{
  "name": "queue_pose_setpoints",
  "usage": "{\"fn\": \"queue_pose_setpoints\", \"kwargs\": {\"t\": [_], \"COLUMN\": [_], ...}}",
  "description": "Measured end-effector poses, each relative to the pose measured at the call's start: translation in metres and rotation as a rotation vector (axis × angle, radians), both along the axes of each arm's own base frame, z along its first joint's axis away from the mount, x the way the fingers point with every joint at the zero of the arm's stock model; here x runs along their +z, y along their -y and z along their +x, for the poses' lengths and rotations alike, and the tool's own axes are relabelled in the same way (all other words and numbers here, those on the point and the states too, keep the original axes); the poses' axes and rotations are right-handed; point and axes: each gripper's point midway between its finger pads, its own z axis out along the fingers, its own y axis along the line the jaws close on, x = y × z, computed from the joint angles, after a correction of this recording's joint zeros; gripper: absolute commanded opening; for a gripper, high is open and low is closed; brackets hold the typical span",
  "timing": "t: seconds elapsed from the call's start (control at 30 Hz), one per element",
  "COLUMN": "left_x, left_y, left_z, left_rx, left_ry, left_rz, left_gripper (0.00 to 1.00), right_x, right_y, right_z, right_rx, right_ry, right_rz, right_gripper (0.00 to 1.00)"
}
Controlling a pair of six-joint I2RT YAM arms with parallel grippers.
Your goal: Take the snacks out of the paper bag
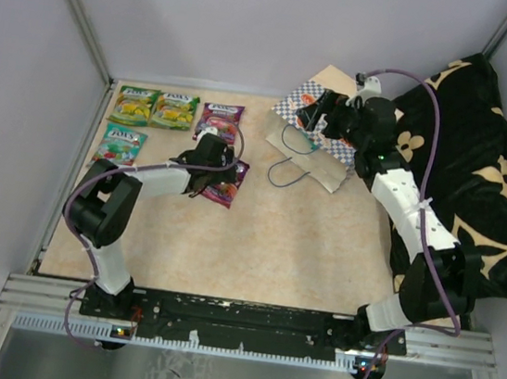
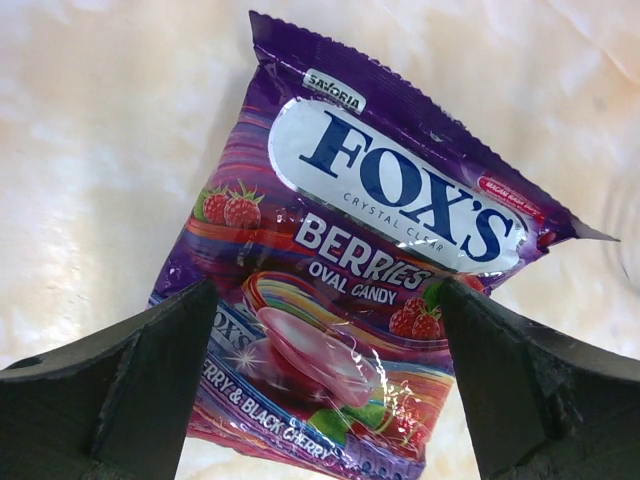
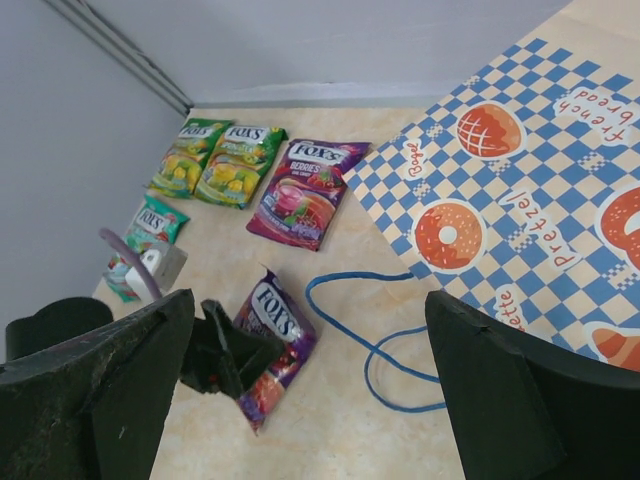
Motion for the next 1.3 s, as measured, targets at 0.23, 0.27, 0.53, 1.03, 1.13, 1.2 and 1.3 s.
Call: {"fn": "queue_pose_setpoints", "kwargs": {"t": [0.23,0.27,0.53,1.03,1.13,1.2,1.3], "left_x": [-0.002,-0.002,0.000,0.074,0.090,0.093,0.093], "left_y": [-0.032,-0.035,-0.058,0.013,0.028,0.034,0.039], "left_z": [0.027,0.029,0.037,0.022,0.021,0.020,0.017], "left_rx": [0.286,0.308,0.418,-0.108,-0.197,-0.232,-0.270], "left_ry": [-0.002,-0.002,-0.012,0.085,0.134,0.145,0.142], "left_rz": [0.054,0.057,0.095,-0.130,-0.181,-0.198,-0.211], "left_gripper": [0.99,0.99,0.99,1.00,1.00,1.00,1.00], "right_x": [-0.001,-0.001,-0.006,-0.055,-0.090,-0.110,-0.127], "right_y": [-0.006,-0.005,-0.002,-0.076,-0.074,-0.069,-0.064], "right_z": [-0.003,-0.003,-0.003,-0.007,-0.002,-0.001,0.001], "right_rx": [0.013,0.011,-0.003,0.138,0.144,0.142,0.131], "right_ry": [-0.003,-0.003,-0.017,-0.030,-0.099,-0.145,-0.178], "right_rz": [-0.003,-0.003,-0.023,-0.444,-0.512,-0.552,-0.591], "right_gripper": [0.99,0.99,0.95,0.72,0.72,0.72,0.73]}}
